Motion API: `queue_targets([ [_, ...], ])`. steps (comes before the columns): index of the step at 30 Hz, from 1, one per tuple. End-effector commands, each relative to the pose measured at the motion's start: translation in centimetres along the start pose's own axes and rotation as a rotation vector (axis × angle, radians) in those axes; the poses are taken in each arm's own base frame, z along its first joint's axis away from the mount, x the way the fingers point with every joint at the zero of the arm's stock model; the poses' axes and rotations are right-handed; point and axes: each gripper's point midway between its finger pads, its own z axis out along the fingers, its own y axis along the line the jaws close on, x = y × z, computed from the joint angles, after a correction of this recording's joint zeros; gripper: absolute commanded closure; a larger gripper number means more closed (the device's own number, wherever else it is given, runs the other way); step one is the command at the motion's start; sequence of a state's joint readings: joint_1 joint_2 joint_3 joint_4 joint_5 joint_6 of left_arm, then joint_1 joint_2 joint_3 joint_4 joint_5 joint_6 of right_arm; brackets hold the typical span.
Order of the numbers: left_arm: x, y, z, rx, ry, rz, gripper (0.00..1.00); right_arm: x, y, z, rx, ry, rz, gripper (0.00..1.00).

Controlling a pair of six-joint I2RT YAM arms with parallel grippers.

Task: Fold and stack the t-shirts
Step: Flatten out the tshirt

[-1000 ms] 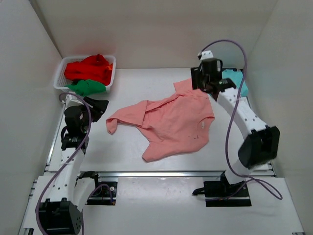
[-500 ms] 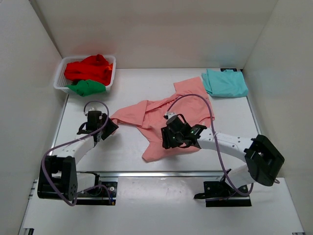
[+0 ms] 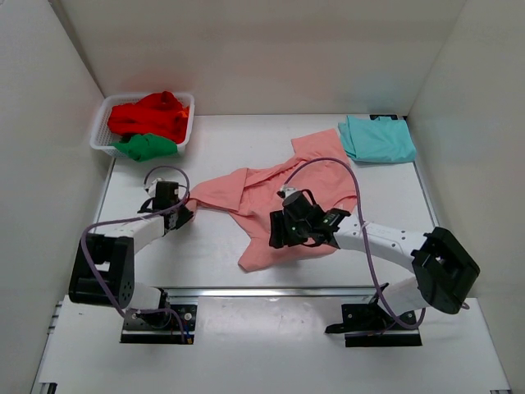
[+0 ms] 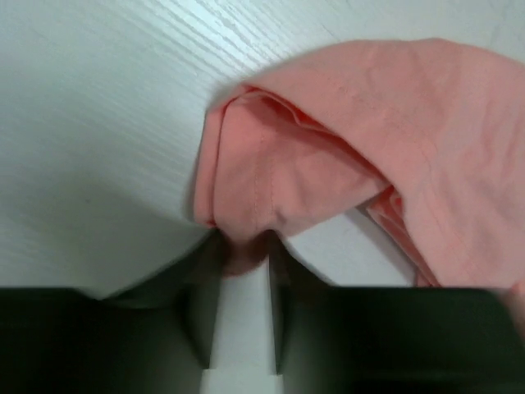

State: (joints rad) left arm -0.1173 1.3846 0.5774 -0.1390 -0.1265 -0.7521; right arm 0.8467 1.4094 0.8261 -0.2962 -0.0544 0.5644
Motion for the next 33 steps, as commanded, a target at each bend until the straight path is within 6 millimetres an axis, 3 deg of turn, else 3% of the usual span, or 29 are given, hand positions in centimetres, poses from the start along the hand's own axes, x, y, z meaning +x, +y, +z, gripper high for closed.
queue_targets([
  [1, -0.9, -0.5, 1.0, -0.019, -0.012, 0.048, 0.97, 0.2, 2.6, -0.6, -0.08, -0.006, -0.063, 0.5],
  [4, -1.2, -1.3, 0.8, 0.018, -0.006, 0.042, 1.0, 1.8, 4.2, -0.3, -0.119, 0.032, -0.103, 0.43],
  [8, -2.1, -2.5, -1.0, 0.1, -0.029, 0.014, 1.0, 4.4, 5.1, 2.4, -0.099, 0.113, -0.169, 0.29],
  [10, -2.9, -3.0, -2.0, 0.132, -0.049, -0.007, 1.0, 5.6, 4.8, 4.0, -0.073, 0.173, -0.196, 0.33],
  [11, -3.3, -2.8, -2.3, 0.132, -0.054, -0.013, 1.0, 6.5, 4.3, 4.5, -0.039, 0.224, -0.195, 0.4],
  [13, -4.7, -3.0, -4.0, 0.16, -0.089, -0.014, 1.0, 7.5, 3.7, 4.4, 0.012, 0.27, -0.234, 0.65],
  [14, -5.1, -2.8, -4.4, 0.153, -0.105, -0.01, 1.0, 8.1, 3.4, 4.0, 0.029, 0.293, -0.229, 0.88],
  [15, -6.1, -2.9, -5.3, 0.164, -0.124, -0.009, 1.0, 7.8, 2.8, 3.3, 0.035, 0.288, -0.223, 1.0],
  [17, -7.6, -2.8, -7.0, 0.167, -0.166, 0.005, 1.0, 6.3, 1.6, 0.9, 0.046, 0.245, -0.225, 1.0],
  [18, -7.7, -3.1, -7.4, 0.176, -0.174, 0.014, 1.0, 5.6, -0.3, 0.1, 0.095, 0.242, -0.197, 1.0],
  [20, -8.3, -3.1, -8.8, 0.171, -0.207, 0.04, 1.0, 1.2, -3.0, -3.3, 0.135, 0.129, -0.163, 1.0],
  [21, -8.6, -3.2, -9.2, 0.176, -0.224, 0.036, 1.0, 0.5, -3.8, -4.9, 0.145, 0.103, -0.158, 1.0],
  [23, -8.1, -2.9, -9.3, 0.176, -0.222, 0.037, 1.0, -3.2, -7.9, -7.5, 0.246, 0.009, -0.128, 1.0],
  [26, -6.7, -2.4, -9.0, 0.198, -0.19, 0.022, 1.0, -5.1, -12.4, -9.1, 0.308, -0.012, -0.107, 1.0],
  [27, -6.2, -2.5, -9.0, 0.207, -0.183, 0.018, 1.0, -5.5, -13.6, -9.4, 0.327, -0.012, -0.081, 0.96],
  [29, -5.2, -2.7, -9.0, 0.222, -0.167, 0.021, 1.0, -5.2, -14.0, -9.5, 0.343, -0.002, -0.06, 0.89],
  [31, -4.2, -2.4, -8.7, 0.225, -0.149, 0.02, 1.0, -4.9, -13.3, -9.5, 0.34, -0.023, -0.049, 0.71],
  [33, -4.1, -2.4, -8.7, 0.235, -0.155, -0.005, 1.0, -2.5, -12.6, -8.5, 0.311, -0.018, 0.026, 0.6],
])
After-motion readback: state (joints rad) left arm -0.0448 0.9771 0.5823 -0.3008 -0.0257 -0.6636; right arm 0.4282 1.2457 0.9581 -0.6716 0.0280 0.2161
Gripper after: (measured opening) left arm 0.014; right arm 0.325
